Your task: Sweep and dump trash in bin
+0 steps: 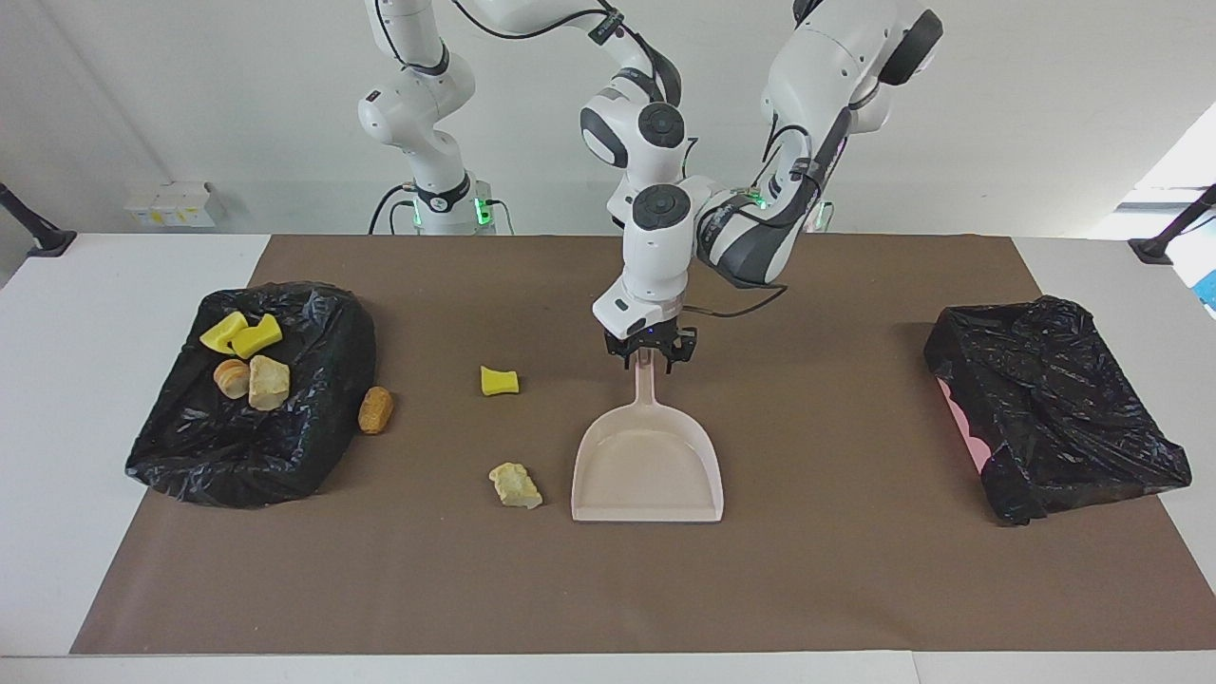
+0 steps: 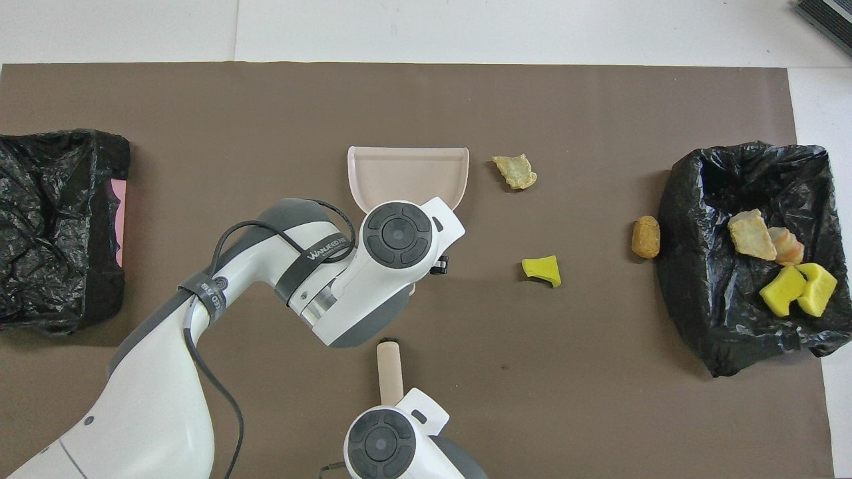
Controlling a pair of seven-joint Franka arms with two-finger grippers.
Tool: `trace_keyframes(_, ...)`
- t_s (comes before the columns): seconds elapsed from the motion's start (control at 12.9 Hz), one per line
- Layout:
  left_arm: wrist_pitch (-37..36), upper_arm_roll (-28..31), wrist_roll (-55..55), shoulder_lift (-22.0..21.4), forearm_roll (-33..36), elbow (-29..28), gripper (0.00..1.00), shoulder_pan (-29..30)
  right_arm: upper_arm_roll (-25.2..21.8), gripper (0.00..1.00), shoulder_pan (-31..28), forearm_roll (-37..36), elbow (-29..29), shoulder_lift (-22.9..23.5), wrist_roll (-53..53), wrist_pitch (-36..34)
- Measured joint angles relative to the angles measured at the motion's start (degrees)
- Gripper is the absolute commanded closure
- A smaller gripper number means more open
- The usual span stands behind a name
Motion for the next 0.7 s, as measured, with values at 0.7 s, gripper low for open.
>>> trace_keyframes(0.7,-2.40,0.11,11.44,-1.94,0.26,0.42,1.00,1.96,-0.60,1.00,-2.14,0.12,3.40,-0.35,5.75,-4.84)
